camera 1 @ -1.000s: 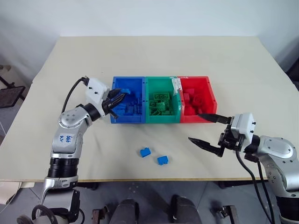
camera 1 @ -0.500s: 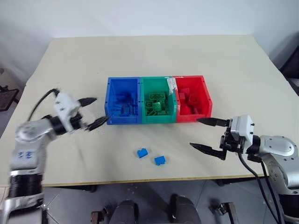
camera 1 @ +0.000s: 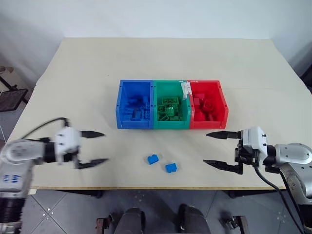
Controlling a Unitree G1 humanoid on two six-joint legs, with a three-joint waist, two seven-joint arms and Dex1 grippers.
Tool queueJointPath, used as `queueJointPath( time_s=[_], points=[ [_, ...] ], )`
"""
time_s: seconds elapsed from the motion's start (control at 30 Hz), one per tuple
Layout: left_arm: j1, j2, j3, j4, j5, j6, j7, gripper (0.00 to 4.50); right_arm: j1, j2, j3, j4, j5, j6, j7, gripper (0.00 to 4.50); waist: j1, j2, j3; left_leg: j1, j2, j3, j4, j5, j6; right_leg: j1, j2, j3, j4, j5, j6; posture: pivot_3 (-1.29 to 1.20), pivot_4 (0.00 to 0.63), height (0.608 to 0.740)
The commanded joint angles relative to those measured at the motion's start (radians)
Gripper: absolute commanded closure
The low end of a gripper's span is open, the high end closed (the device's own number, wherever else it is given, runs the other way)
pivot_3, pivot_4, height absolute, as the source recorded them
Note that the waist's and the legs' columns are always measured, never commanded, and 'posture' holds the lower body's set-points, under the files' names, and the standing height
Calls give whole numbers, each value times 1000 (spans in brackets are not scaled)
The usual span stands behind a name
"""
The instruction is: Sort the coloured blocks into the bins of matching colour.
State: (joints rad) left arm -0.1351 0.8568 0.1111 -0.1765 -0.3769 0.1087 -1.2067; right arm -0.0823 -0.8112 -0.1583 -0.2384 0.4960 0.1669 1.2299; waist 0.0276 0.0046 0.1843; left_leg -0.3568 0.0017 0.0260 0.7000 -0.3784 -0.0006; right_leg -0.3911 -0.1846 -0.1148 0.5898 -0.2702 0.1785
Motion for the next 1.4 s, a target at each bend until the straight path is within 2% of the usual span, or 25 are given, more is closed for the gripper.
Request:
queueJointPath(
  time_s=[0.03,0.27,0.3,0.43,0.57,0.7,0.9,1.0,1.2,1.33,1.4],
  points=[
    [-62,13,-151,-199,68,172,66,87,56,-29,-60,-68,29,17,-8,0,-3,0,0,0,0,0,0,0,0,0,0,0,0,0,0,0,150,740],
    [-302,-175,-428,-286,147,571,277,87,230,-58,-172,-147,36,-10,15,0,1,0,0,1,0,2,1,0,0,0,1,2,0,0,0,0,150,740],
    [-324,-206,-459,-285,155,579,289,87,248,-65,-184,-140,32,-23,30,0,1,0,0,1,0,2,1,0,0,0,0,2,0,0,0,0,150,740],
    [-394,-209,-573,-315,193,699,294,87,270,-90,-202,-105,19,-54,63,0,-5,0,0,1,0,2,0,0,0,0,1,2,-1,0,0,0,150,740],
    [-471,-234,-679,-260,291,655,310,87,285,-86,-194,-116,21,-59,60,0,0,0,0,1,0,3,0,0,0,0,1,3,-1,0,-1,0,150,740],
    [-486,-254,-725,-254,313,698,310,949,308,-63,-173,-138,5,-71,34,0,5,0,0,0,0,3,1,0,1,1,1,3,-3,0,-1,0,150,740],
    [-490,-290,-739,-224,317,705,309,2873,309,-71,-173,-149,3,-67,17,0,5,0,0,0,0,3,1,0,1,1,1,3,-3,0,-1,0,150,740],
    [-485,-308,-724,-207,316,680,315,3793,310,-75,-178,-151,5,-63,16,0,6,0,0,0,0,3,1,0,1,1,1,3,-3,0,-1,0,150,740],
    [-459,-365,-606,-193,267,591,352,3808,302,-60,-175,-153,1,-58,-19,0,10,0,0,0,0,3,2,0,1,1,1,3,-3,0,-1,0,150,740],
    [-407,-446,-328,-166,154,388,416,3808,265,27,-178,-189,49,-29,-142,0,8,0,0,0,0,3,2,0,1,0,1,3,-3,0,-1,0,150,740],
    [-367,-461,-202,-147,97,356,439,3808,238,63,-180,-204,76,-3,-190,0,3,0,0,0,0,3,2,0,0,0,1,3,-2,0,-1,0,150,740]
  ],
)
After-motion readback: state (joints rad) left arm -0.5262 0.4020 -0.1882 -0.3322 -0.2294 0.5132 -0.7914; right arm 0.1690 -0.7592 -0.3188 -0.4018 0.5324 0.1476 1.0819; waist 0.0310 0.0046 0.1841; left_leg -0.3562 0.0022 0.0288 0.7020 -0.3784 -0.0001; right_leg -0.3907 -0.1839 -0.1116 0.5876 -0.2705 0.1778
